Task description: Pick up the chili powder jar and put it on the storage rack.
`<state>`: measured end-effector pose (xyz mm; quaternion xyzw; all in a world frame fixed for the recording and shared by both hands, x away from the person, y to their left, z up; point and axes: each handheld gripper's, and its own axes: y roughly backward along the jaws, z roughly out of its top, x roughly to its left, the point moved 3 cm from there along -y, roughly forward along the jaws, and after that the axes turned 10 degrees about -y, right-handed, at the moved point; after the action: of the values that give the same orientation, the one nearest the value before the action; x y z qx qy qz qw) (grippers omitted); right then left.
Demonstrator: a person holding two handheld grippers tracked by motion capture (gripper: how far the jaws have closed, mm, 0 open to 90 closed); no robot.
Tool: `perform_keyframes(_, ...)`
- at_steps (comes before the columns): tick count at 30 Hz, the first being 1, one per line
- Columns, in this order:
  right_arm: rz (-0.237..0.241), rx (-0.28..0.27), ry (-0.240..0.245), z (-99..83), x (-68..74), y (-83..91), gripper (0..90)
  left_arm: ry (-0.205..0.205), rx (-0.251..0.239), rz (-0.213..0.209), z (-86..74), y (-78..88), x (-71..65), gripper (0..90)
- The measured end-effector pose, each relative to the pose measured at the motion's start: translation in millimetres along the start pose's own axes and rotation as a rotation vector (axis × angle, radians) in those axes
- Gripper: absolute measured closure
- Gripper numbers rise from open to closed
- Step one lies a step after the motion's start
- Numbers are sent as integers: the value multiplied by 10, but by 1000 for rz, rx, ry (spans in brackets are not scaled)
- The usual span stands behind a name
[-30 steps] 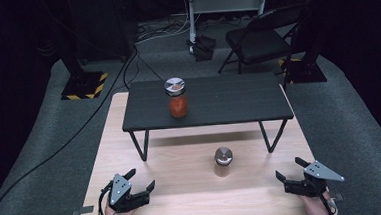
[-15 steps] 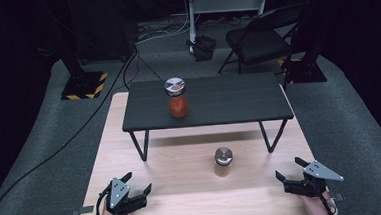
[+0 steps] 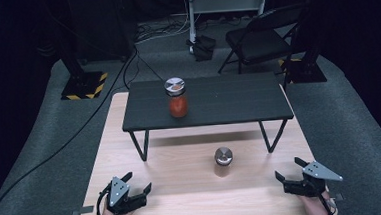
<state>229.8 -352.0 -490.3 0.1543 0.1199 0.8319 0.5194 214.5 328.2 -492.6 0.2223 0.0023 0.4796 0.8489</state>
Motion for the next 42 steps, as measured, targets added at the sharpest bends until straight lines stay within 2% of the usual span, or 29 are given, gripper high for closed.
perform_keyframes(42, -3, 5, -3, 8, -6, -3, 57, -1, 10, 3, 14, -4, -16, 177)
